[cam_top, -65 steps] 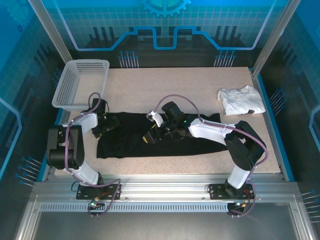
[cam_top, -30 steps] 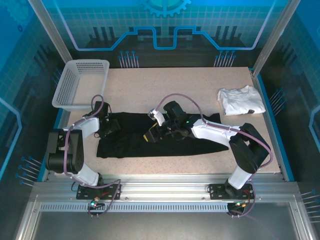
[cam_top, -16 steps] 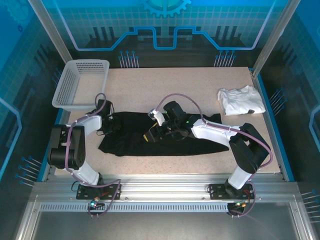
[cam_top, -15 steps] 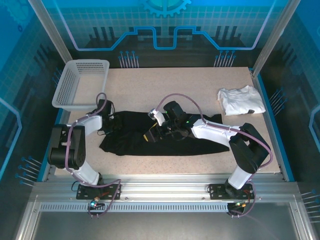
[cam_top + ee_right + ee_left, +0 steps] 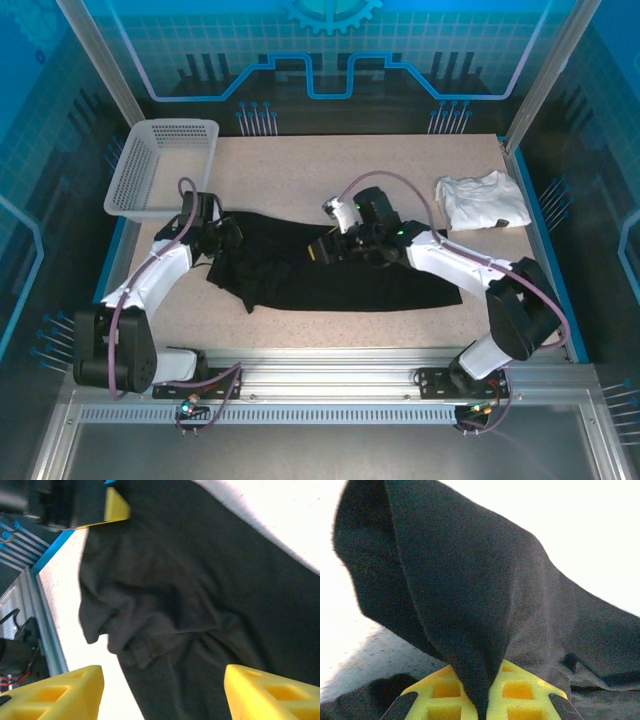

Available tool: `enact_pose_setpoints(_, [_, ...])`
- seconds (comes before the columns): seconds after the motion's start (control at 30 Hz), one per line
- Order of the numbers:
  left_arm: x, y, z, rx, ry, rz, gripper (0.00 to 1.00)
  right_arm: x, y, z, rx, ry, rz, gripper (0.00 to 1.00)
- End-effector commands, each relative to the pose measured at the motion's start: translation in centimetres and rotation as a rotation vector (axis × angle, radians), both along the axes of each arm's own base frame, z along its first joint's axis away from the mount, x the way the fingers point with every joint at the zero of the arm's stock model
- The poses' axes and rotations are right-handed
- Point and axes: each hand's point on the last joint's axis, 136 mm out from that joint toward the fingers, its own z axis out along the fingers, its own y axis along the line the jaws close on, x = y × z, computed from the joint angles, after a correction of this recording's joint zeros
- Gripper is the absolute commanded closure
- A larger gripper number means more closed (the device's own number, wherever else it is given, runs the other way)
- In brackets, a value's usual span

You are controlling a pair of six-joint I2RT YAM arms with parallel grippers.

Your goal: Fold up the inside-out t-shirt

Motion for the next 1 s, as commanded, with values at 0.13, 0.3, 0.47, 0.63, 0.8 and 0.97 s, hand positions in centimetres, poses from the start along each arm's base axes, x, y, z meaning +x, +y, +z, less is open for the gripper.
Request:
enact_pose_setpoints(0.13, [-2.5,4.9,3.8,0.31,0.096,0.045,1.0,1.3,-5.2,-1.1,-0.114,-0.004,-0.155,0.34])
enact_pose_setpoints(0.3, [-3.6,9.6,7.1,0.619,0.184,0.076,1.0,1.7,-7.5,-1.7,-0.138,0.014,-0.217,0.34])
enact_pose_setpoints(0.47, [-3.9,13.8,10.9,0.894,0.274,0.128,1.0,2.0,-9.8,-1.7,-0.128,0.042,-0.287,0.34])
enact_pose_setpoints(0.63, [-2.8,13.1,12.1,0.981,0.289,0.106,1.0,2.1,-11.3,-1.9,-0.142,0.045,-0.334,0.34])
enact_pose_setpoints(0.8, [-1.2,9.4,11.1,1.011,0.307,0.006,1.0,2.4,-11.8,-2.3,-0.145,0.059,-0.355,0.33])
enact_pose_setpoints(0.97, [-0.6,4.0,10.2,0.982,0.3,-0.105,1.0,2.5,-12.2,-2.6,-0.159,0.07,-0.366,0.33])
